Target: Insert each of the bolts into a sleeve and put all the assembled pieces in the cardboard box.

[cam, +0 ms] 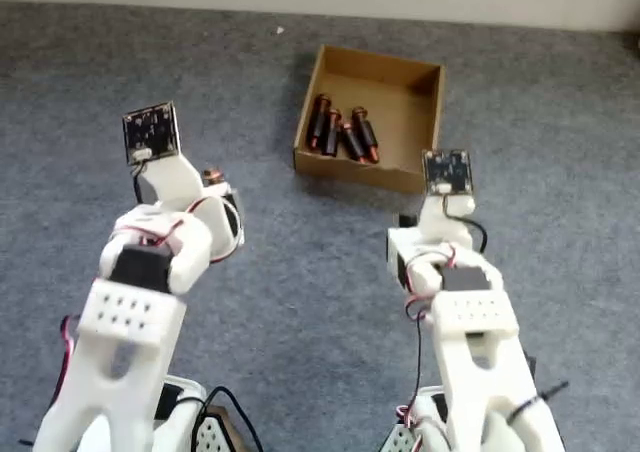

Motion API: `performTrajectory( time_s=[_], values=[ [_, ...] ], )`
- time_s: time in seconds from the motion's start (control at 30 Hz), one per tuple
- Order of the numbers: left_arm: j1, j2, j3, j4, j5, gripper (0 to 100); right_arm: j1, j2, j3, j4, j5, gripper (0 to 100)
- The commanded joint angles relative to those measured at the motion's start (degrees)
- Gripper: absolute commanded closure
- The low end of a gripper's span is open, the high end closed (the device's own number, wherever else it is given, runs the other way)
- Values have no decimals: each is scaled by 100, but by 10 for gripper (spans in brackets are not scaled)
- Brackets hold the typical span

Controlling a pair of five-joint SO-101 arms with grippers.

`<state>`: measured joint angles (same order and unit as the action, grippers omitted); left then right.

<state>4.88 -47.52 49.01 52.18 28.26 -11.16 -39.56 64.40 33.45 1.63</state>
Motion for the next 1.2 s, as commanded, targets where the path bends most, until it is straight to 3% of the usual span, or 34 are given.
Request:
performTrajectory(
  time_s=[0.0,0.17,0.43,0.53,0.87,1.0,1.17],
  values=[
    [-13,-884,110,-44,-624,995,-321,-1095,286,-127,114,993],
    [4,-1648,593,-527,-659,995,-549,-1965,760,-127,123,993],
    [593,-3231,2044,-1873,-642,995,-1182,-3574,1596,-127,141,993],
    [752,-3846,2457,-2242,-642,995,-1481,-4189,1895,-127,545,993],
    [1358,-5455,3222,-2453,-624,995,-2554,-6571,3187,-127,1459,993],
    [1859,-5719,3556,-2514,-624,995,-2607,-6466,3442,-127,1530,993],
    [2000,-5692,3952,-3305,-624,995,-2607,-6580,3459,-127,1530,993]
  ],
)
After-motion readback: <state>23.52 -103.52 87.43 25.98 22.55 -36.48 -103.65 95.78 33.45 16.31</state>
